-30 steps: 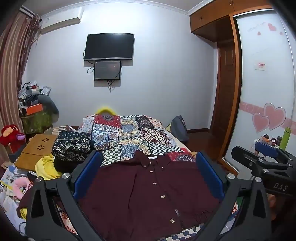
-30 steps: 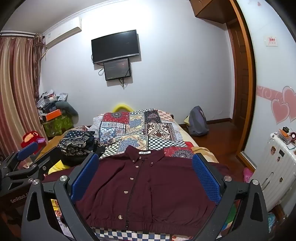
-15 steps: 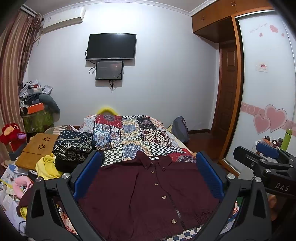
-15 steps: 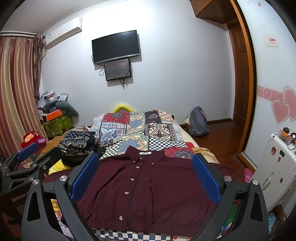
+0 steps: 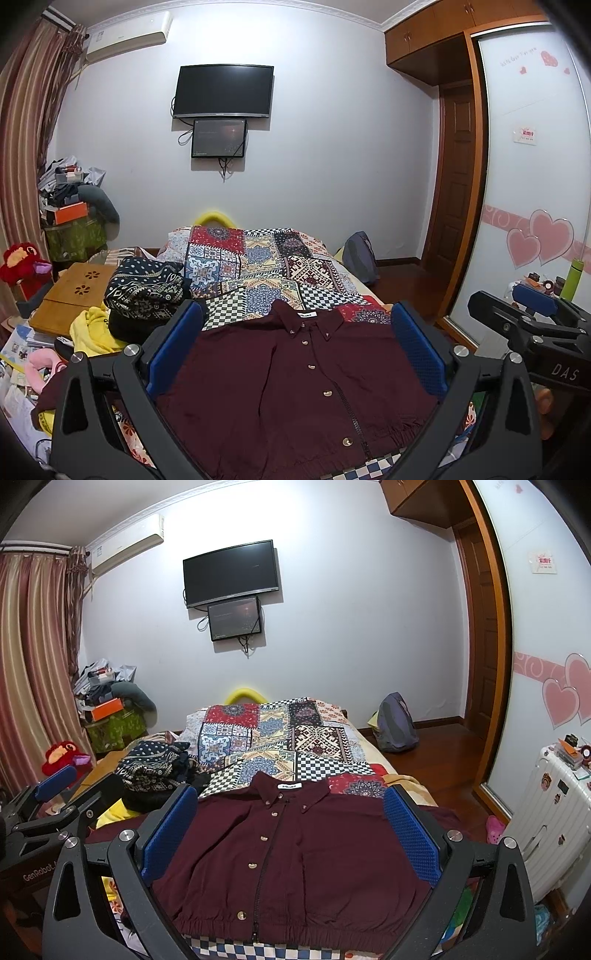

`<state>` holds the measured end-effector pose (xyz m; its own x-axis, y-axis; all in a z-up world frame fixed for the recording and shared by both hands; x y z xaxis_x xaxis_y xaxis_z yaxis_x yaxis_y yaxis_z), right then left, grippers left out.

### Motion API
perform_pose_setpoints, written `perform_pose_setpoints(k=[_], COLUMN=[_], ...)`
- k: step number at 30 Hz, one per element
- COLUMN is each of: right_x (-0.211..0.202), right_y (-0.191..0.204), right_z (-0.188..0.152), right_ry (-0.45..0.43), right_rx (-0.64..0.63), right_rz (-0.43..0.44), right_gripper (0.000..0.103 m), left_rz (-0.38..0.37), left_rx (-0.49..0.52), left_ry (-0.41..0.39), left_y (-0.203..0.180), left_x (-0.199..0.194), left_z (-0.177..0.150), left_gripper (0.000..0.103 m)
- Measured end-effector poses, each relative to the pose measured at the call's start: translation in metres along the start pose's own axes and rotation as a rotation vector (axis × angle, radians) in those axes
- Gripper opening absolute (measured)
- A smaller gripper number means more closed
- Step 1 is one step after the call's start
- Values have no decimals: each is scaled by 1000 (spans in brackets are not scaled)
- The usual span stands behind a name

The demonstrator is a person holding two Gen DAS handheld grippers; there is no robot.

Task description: Fold large clothes

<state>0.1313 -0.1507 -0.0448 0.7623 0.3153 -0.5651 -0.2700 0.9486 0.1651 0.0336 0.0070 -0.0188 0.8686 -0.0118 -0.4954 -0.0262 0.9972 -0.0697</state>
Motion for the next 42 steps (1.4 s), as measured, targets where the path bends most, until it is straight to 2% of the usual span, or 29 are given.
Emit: perform_pose_setpoints(k=[33, 42], right_x=[3, 17], right_y=[-7, -8], right_z=[0, -1], right_ry=[11, 42], right_rx=[10, 24], right_rz=[7, 10], right_gripper=[100, 100], left_rz=[-1, 6], left_rx=[-9, -22], left_ry=[11, 27], left_y=[3, 8], left_x=[4, 12], left_z=[-1, 1], left_gripper=[103, 103])
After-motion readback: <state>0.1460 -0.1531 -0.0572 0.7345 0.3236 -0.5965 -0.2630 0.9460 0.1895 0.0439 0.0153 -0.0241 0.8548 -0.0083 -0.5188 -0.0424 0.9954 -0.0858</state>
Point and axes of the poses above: each gripper's, at about its wrist camera, not at the fingertips, and x roughly the way its jaws point, y to its left, z to its top, the point moved 3 cm from there along x, roughly the way its jaws point, and after that the axes turned 12 degrees about y, right-handed, at the moved point
